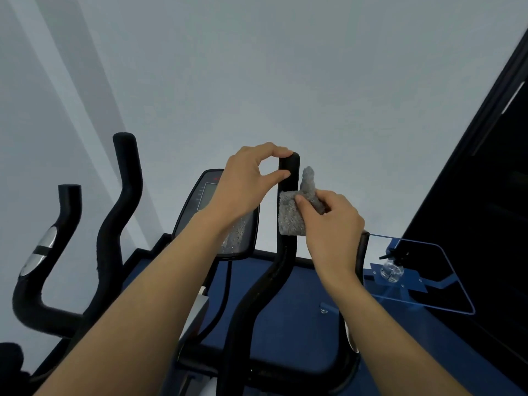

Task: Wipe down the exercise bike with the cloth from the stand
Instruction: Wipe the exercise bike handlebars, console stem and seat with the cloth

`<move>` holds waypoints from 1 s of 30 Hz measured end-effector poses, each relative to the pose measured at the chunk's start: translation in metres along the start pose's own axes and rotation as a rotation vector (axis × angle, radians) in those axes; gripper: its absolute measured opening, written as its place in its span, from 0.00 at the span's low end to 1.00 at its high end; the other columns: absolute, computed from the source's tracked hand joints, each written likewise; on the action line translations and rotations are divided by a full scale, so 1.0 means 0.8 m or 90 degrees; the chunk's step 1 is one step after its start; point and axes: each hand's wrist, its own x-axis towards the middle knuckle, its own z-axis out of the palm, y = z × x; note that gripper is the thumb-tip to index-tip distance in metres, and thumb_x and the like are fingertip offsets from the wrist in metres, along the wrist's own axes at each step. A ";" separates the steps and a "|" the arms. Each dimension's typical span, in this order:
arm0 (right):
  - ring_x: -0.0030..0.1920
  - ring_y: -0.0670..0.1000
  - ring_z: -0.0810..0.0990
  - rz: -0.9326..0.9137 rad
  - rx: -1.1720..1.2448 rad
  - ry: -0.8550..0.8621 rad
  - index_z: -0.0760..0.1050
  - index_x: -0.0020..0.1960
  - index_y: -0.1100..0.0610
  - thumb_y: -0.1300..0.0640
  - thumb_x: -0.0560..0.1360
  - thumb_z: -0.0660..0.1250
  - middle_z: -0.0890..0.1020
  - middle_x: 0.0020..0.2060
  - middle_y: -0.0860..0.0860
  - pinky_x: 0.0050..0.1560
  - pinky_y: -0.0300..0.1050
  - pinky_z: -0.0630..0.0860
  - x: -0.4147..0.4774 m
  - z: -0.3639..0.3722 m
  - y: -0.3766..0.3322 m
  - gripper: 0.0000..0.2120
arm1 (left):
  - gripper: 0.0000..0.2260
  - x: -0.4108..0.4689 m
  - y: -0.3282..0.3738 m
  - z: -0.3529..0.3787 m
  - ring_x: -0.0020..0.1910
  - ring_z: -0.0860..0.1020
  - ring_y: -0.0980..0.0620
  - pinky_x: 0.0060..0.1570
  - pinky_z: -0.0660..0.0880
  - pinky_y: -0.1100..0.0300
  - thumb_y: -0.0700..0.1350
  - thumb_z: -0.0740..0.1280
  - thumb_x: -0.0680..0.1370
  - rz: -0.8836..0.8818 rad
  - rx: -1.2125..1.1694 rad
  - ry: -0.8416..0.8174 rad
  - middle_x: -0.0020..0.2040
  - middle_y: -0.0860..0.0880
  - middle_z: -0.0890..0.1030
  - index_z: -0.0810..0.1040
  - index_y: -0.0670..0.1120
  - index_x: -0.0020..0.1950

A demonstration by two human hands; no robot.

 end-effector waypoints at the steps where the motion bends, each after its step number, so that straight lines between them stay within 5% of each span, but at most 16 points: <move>1: 0.36 0.42 0.73 -0.012 0.000 0.001 0.80 0.46 0.58 0.54 0.73 0.69 0.79 0.38 0.52 0.36 0.25 0.67 0.002 0.005 -0.003 0.08 | 0.13 0.001 -0.001 0.000 0.51 0.67 0.65 0.51 0.63 0.76 0.43 0.70 0.74 -0.001 -0.004 0.003 0.48 0.70 0.72 0.78 0.55 0.56; 5: 0.37 0.43 0.70 -0.050 -0.050 0.000 0.78 0.51 0.62 0.54 0.73 0.69 0.74 0.41 0.50 0.38 0.25 0.64 0.003 0.025 -0.008 0.12 | 0.13 0.005 -0.003 0.001 0.49 0.68 0.68 0.51 0.64 0.77 0.42 0.71 0.73 -0.017 -0.026 0.005 0.46 0.70 0.72 0.79 0.55 0.54; 8: 0.32 0.41 0.66 -0.058 -0.101 -0.032 0.74 0.41 0.59 0.55 0.74 0.67 0.66 0.33 0.45 0.37 0.23 0.64 0.004 0.027 -0.005 0.08 | 0.12 0.005 -0.005 0.004 0.47 0.66 0.78 0.49 0.62 0.81 0.41 0.71 0.73 -0.003 -0.025 0.016 0.46 0.71 0.71 0.79 0.53 0.55; 11: 0.29 0.41 0.63 -0.066 -0.145 -0.070 0.65 0.34 0.54 0.57 0.75 0.66 0.62 0.30 0.44 0.35 0.25 0.65 -0.003 0.021 0.003 0.14 | 0.12 0.004 -0.005 0.005 0.47 0.68 0.71 0.50 0.62 0.80 0.42 0.71 0.73 -0.004 -0.026 0.021 0.48 0.66 0.74 0.79 0.53 0.55; 14: 0.29 0.43 0.64 -0.062 -0.166 -0.092 0.66 0.31 0.55 0.56 0.75 0.66 0.64 0.29 0.46 0.33 0.26 0.65 -0.002 0.015 0.008 0.16 | 0.12 0.003 -0.004 0.006 0.51 0.67 0.67 0.51 0.62 0.79 0.42 0.70 0.73 -0.005 -0.028 0.024 0.50 0.65 0.75 0.79 0.53 0.55; 18: 0.33 0.47 0.71 -0.062 -0.079 -0.058 0.77 0.37 0.57 0.56 0.74 0.67 0.75 0.32 0.52 0.35 0.27 0.66 0.009 0.013 0.005 0.08 | 0.12 0.002 -0.011 0.009 0.48 0.66 0.78 0.49 0.63 0.79 0.42 0.70 0.74 0.004 -0.036 0.026 0.48 0.70 0.73 0.79 0.55 0.55; 24: 0.25 0.46 0.60 -0.086 -0.148 -0.068 0.54 0.25 0.51 0.60 0.73 0.67 0.62 0.24 0.47 0.29 0.29 0.63 0.001 0.015 0.012 0.26 | 0.12 0.003 -0.014 0.013 0.51 0.69 0.71 0.55 0.66 0.72 0.43 0.70 0.74 0.008 -0.054 0.043 0.49 0.68 0.74 0.79 0.54 0.55; 27: 0.27 0.46 0.64 -0.067 -0.173 -0.122 0.64 0.26 0.55 0.56 0.73 0.68 0.69 0.27 0.51 0.32 0.28 0.65 -0.001 0.002 0.018 0.21 | 0.12 0.002 -0.014 0.012 0.50 0.69 0.73 0.53 0.66 0.73 0.43 0.70 0.74 0.021 -0.031 0.037 0.48 0.70 0.72 0.79 0.54 0.56; 30: 0.38 0.46 0.73 -0.048 -0.123 -0.111 0.79 0.45 0.55 0.54 0.72 0.69 0.79 0.40 0.51 0.38 0.26 0.67 -0.010 -0.009 0.011 0.05 | 0.14 -0.002 -0.014 0.012 0.57 0.69 0.61 0.56 0.66 0.68 0.44 0.68 0.75 0.045 0.011 0.032 0.53 0.68 0.73 0.77 0.53 0.60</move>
